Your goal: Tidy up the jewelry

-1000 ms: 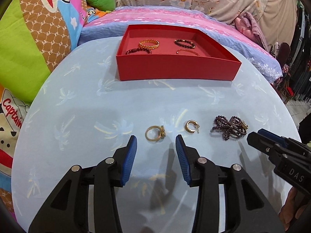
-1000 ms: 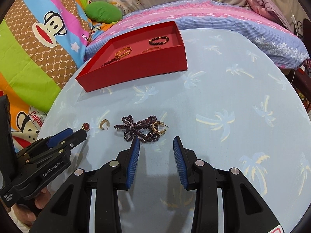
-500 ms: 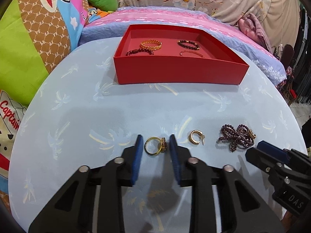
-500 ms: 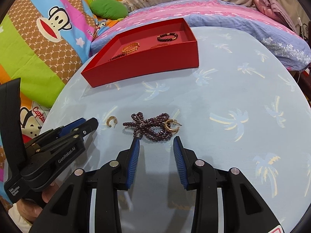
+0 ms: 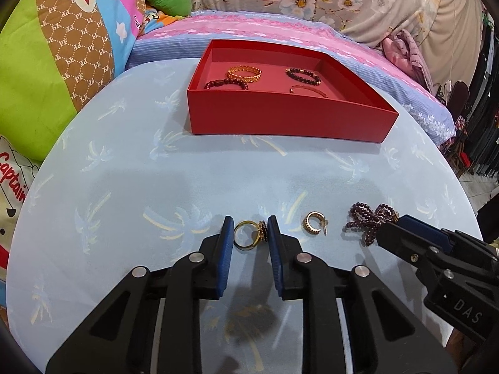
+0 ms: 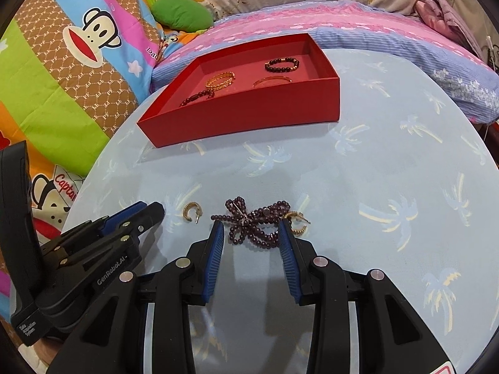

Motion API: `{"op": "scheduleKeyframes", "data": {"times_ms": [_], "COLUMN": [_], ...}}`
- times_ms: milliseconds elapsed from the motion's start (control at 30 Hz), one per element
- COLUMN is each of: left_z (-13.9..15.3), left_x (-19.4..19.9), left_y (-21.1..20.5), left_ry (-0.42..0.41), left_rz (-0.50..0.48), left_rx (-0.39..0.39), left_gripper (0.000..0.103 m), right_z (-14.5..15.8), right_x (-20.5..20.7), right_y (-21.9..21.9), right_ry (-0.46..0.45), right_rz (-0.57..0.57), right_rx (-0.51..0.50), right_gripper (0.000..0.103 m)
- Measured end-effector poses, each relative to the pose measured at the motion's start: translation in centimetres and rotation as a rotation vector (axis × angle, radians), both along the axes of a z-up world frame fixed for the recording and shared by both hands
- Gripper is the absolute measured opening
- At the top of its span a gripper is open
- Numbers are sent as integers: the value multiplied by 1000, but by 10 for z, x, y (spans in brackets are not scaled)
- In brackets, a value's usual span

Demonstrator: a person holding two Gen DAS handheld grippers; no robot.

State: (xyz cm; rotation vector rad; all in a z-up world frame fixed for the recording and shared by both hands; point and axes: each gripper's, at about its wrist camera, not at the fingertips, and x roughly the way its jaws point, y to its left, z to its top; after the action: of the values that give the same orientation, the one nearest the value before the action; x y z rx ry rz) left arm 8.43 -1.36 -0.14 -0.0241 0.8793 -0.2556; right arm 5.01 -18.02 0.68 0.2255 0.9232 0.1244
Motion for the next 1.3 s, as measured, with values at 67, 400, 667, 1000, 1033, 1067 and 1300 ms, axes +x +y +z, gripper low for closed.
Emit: {"op": "scheduleKeyframes", "data": {"times_ms": [67, 400, 667, 1000, 1033, 1067, 1300], "left_z": [0, -1, -1, -1, -1, -1, -1], "left_x": [0, -2, -2, -3, -3, -3, -3], "left_y": [0, -1, -2, -5, -6, -6, -7], "left_ry": [0, -2, -2, -6, -6, -6, -8], "left_rz": [0, 0, 0, 1, 1, 1, 1], "left_rx": [0, 11, 11, 32, 35, 37, 47], "left_gripper": [22, 22, 22, 22, 22, 22, 22], "right_z": [-3, -8, -8, 4, 7, 9, 27], "right_x": [4, 15, 15, 8, 7, 6, 1], "right_y": [1, 11, 15, 12, 11, 11, 7], "right_ry": [8, -5, -14, -35, -39, -42, -78], "right_rz": [4, 27, 21, 28, 29, 30, 23], "right_rx": [-5, -59, -142, -64, -52, -42, -8], "right_gripper": [36, 36, 8, 7, 7, 8, 7]}}
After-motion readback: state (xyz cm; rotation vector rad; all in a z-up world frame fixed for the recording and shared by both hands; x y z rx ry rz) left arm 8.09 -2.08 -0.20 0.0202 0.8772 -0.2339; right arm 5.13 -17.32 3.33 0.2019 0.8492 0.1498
